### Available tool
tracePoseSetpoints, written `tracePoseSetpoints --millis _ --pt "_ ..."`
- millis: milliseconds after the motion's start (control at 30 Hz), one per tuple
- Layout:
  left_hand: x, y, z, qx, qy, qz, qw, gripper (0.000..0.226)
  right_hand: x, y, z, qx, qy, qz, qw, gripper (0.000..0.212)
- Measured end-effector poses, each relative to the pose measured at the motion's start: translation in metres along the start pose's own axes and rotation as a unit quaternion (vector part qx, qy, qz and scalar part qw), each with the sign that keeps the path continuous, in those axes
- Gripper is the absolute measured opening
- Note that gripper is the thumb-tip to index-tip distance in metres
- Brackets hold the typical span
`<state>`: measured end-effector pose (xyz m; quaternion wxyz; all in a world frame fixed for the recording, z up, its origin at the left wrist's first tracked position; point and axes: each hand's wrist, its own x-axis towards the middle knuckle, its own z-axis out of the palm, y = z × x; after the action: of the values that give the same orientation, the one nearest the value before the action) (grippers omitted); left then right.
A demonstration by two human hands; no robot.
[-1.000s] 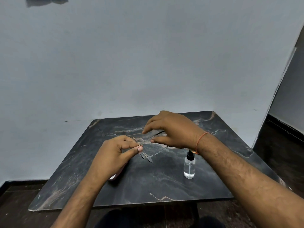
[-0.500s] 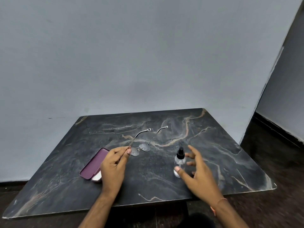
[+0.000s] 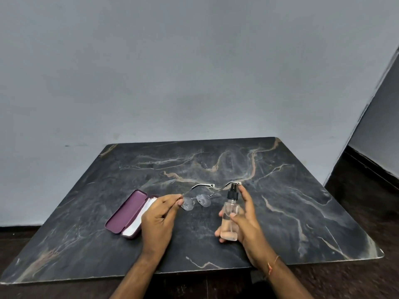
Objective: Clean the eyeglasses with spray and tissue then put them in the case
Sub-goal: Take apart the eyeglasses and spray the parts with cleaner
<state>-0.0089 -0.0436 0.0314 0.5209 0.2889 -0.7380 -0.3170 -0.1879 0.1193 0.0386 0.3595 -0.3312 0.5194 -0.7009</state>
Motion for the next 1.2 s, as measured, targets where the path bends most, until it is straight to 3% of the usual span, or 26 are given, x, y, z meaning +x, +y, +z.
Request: tracePoseSetpoints --millis 100,233,367,467,600,800,1200 --pt "0.001 -0.002 -0.001 -0.015 0.017 -0.005 1.0 0.019 -0.002 0.001 0.017 -0.024 -0.042 -0.025 0.999 0.079" --pt "0.003 -0.001 0.0 -0.021 0.027 -0.009 0.999 0.019 -0.009 0.003 0.031 -0.137 -0.071 -0.065 0.986 0.089" --pt "0.003 -0.001 0.0 -0.015 0.029 -0.003 0.999 0.018 -0.009 0.002 0.042 -0.224 -0.051 -0.09 0.969 0.078" --pt "0.002 -0.002 -0.001 -0.019 0.03 -0.005 0.999 0.018 -0.005 0.005 0.051 -0.229 -0.042 -0.104 0.967 0.068" --pt "0.002 -0.001 -0.001 -0.025 0.029 -0.006 0.999 0.018 0.003 0.009 0.063 -0.238 -0.031 -0.106 0.965 0.075" --pt "0.002 -0.001 -0.001 -0.024 0.029 -0.003 0.999 0.018 0.008 0.012 0.068 -0.233 -0.01 -0.093 0.968 0.058" --pt "0.002 -0.004 0.0 -0.008 0.025 0.007 1.0 0.018 0.013 0.007 0.074 -0.229 -0.029 -0.084 0.969 0.048"
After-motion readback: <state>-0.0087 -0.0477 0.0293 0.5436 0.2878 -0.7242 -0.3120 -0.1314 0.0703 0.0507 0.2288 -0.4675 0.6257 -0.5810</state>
